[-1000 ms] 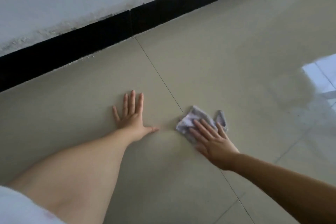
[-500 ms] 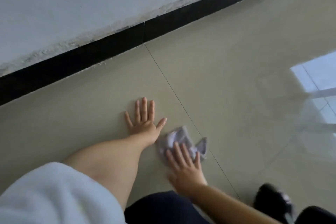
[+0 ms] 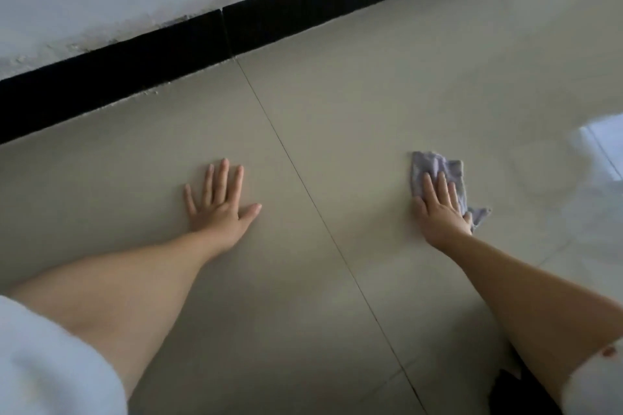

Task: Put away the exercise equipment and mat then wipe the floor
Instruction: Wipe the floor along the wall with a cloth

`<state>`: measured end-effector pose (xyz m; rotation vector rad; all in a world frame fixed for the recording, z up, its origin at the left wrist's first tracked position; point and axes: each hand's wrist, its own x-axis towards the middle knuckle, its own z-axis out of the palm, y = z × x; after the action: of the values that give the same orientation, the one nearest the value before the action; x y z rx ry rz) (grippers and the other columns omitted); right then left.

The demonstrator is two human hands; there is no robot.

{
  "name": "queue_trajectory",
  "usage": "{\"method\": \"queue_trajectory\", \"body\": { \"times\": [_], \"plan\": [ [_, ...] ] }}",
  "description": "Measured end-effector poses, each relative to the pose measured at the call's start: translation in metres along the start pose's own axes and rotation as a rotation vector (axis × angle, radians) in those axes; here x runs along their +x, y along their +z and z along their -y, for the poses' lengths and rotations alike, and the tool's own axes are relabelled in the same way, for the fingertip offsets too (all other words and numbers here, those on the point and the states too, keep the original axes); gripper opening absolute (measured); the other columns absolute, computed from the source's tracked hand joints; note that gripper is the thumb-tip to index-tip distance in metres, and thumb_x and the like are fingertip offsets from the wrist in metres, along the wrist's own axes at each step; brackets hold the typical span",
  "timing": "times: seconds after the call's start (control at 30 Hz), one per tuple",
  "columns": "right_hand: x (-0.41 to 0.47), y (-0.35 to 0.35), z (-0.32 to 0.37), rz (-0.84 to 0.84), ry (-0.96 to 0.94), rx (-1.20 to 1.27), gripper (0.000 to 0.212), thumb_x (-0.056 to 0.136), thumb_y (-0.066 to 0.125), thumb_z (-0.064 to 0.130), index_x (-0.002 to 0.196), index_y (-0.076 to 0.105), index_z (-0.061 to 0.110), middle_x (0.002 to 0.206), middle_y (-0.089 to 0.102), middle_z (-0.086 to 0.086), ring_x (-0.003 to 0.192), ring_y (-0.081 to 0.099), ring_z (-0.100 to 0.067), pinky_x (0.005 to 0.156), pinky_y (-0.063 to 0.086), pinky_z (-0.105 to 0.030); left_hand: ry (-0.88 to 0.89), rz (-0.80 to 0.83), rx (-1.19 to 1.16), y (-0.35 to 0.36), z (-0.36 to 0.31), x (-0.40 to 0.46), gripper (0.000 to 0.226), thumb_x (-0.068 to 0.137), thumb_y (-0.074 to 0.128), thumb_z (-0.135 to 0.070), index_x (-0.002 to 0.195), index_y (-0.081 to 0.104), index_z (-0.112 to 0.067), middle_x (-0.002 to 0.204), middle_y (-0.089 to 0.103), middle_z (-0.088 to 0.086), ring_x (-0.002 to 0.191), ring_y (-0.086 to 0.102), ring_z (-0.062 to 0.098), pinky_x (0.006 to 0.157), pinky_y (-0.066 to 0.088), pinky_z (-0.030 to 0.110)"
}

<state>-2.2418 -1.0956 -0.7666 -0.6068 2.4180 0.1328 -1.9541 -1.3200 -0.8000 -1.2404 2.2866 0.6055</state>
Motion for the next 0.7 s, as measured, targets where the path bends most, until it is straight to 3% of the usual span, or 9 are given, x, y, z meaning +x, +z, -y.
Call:
{"method": "queue_trajectory", "body": {
  "times": [0.13,0.23,0.3,0.37,0.43,0.5,0.57,0.63,0.7],
  "plan": [
    [-0.058,0.064,0.022,-0.105,-0.118,-0.084,0.058,0.098,0.027,0.046,0.151,0.007,0.035,0.160,0.001,0.003,0.147,0.000,-0.016,0.113,0.008,-0.054,-0.046,-0.192,-0.012,0.006,-0.009,-0.012,0.076,0.094,0.038,-0.053,0.152,-0.003,-0.027,0.158,-0.019,-0.002,0.146,-0.016,0.017,0.113,-0.009,0.057],
    [-0.149,0.127,0.028,-0.044,-0.597,-0.245,0.059,0.087,0.037,0.050,0.143,0.037,0.030,0.152,0.035,-0.002,0.141,0.023,-0.024,0.106,0.017,-0.056,-0.160,-0.305,-0.100,0.014,-0.043,-0.040,0.074,0.092,0.047,-0.041,0.152,0.008,-0.023,0.160,-0.010,0.002,0.147,-0.008,0.020,0.110,-0.006,0.063],
    [-0.166,0.137,0.007,0.085,-0.928,-0.418,0.055,0.090,0.037,0.051,0.141,0.040,0.034,0.150,0.039,0.003,0.140,0.028,-0.021,0.106,0.018,-0.057,-0.135,-0.233,-0.122,0.027,-0.080,-0.056,0.074,0.093,0.045,-0.043,0.152,0.004,-0.026,0.160,-0.013,0.000,0.147,-0.010,0.020,0.109,-0.005,0.064],
    [-0.132,0.114,-0.021,0.095,-1.093,-0.565,0.052,0.092,0.033,0.049,0.142,0.038,0.035,0.150,0.038,0.006,0.140,0.031,-0.019,0.107,0.023,-0.057,-0.128,-0.149,-0.134,0.038,-0.111,-0.060,0.073,0.094,0.041,-0.046,0.152,0.000,-0.029,0.159,-0.017,-0.001,0.147,-0.013,0.019,0.110,-0.004,0.064],
    [-0.083,0.074,-0.049,0.004,-0.958,-0.548,0.057,0.093,0.026,0.050,0.146,0.030,0.030,0.154,0.030,0.003,0.142,0.023,-0.019,0.106,0.030,-0.059,-0.131,-0.089,-0.135,0.041,-0.132,-0.057,0.072,0.095,0.038,-0.048,0.151,-0.003,-0.030,0.158,-0.020,-0.001,0.146,-0.015,0.018,0.110,-0.003,0.065],
    [-0.029,0.032,-0.080,-0.096,-0.556,-0.322,0.061,0.095,0.016,0.052,0.150,0.005,0.028,0.159,0.002,0.004,0.145,-0.002,-0.017,0.112,0.018,-0.060,-0.089,-0.029,-0.105,0.040,-0.143,-0.052,0.073,0.095,0.037,-0.050,0.151,-0.006,-0.030,0.157,-0.024,-0.001,0.145,-0.019,0.019,0.109,-0.003,0.065],
    [0.012,-0.006,-0.096,0.030,-0.139,-0.082,0.060,0.099,0.018,0.049,0.151,-0.002,0.028,0.159,-0.011,0.001,0.146,-0.011,-0.021,0.117,0.004,-0.056,-0.060,0.028,-0.091,0.037,-0.147,-0.050,0.077,0.094,0.038,-0.053,0.151,-0.009,-0.029,0.155,-0.028,0.000,0.144,-0.023,0.022,0.108,-0.002,0.066],
    [0.025,-0.024,-0.087,0.079,-0.019,0.025,0.060,0.100,0.020,0.047,0.152,0.003,0.024,0.160,-0.008,-0.006,0.147,-0.007,-0.028,0.117,0.004,-0.055,-0.060,0.069,-0.074,0.037,-0.146,-0.049,0.084,0.092,0.039,-0.058,0.150,-0.014,-0.029,0.153,-0.033,0.002,0.143,-0.027,0.024,0.108,-0.001,0.067],
    [0.007,-0.015,-0.062,0.084,-0.039,0.011,0.058,0.100,0.018,0.048,0.152,0.003,0.026,0.160,-0.009,-0.003,0.147,-0.008,-0.026,0.117,0.000,-0.053,-0.061,0.081,-0.042,0.040,-0.145,-0.048,0.090,0.090,0.039,-0.063,0.148,-0.020,-0.027,0.152,-0.035,0.004,0.142,-0.029,0.025,0.107,-0.001,0.068]
  ]
}}
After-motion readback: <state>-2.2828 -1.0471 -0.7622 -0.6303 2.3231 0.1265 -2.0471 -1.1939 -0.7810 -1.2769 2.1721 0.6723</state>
